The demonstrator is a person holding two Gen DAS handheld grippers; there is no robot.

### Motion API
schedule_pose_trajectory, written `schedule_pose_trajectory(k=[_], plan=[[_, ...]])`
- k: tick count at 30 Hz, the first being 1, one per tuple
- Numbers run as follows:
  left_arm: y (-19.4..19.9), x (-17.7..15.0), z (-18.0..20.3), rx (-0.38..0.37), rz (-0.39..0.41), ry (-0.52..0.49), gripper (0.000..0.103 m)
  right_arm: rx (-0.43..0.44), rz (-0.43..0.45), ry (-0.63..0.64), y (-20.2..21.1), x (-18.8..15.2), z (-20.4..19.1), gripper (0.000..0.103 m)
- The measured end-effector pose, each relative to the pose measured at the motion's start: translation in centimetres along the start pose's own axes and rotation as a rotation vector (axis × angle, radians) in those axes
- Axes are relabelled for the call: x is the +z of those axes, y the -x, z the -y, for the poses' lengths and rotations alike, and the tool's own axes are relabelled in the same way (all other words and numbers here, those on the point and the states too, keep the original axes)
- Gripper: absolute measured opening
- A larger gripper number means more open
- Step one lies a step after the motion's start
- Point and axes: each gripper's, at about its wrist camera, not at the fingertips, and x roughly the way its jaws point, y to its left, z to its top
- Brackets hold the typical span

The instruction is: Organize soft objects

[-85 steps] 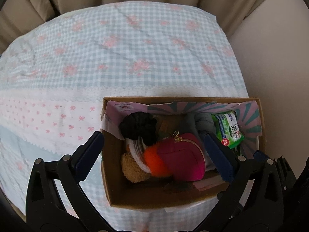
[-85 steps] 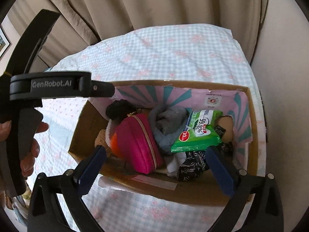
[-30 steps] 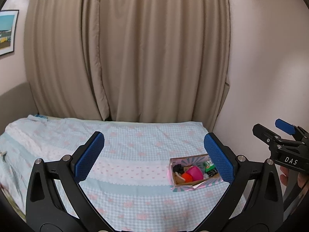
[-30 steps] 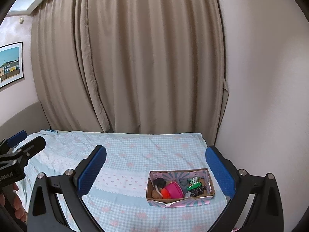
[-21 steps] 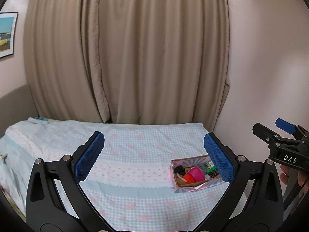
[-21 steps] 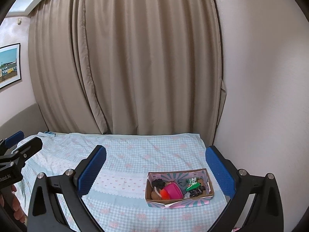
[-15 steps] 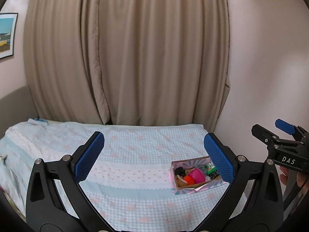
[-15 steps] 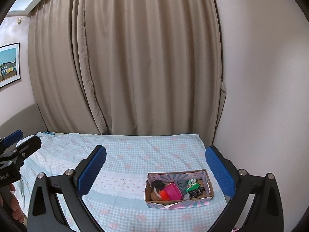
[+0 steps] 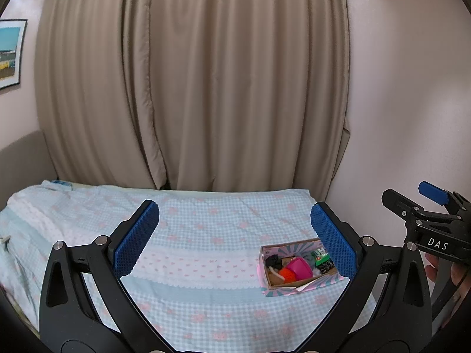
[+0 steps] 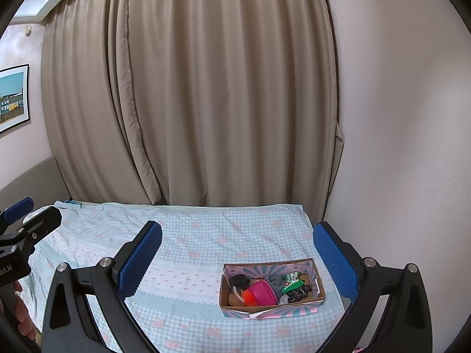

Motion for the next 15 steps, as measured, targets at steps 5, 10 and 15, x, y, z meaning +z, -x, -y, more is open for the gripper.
schedule_pose_trajectory(k=[5,10,15], plan=[[0.00,0.03,-0.12,0.003,0.000,-0.001,0.103,0.001,-0.001,-0.001,0.02,0.05,-0.05,0.102],[0.05,0.06,-0.22,0.006,0.002,0.000,0.103,-0.001,0.000,-0.002,-0.01,0.05,0.01,0.102],[0.06,0.08,-0.39,0.011,0.007,0.002,0.103,-0.002,0.000,-0.003,-0.02,0.03,0.16,0.102]])
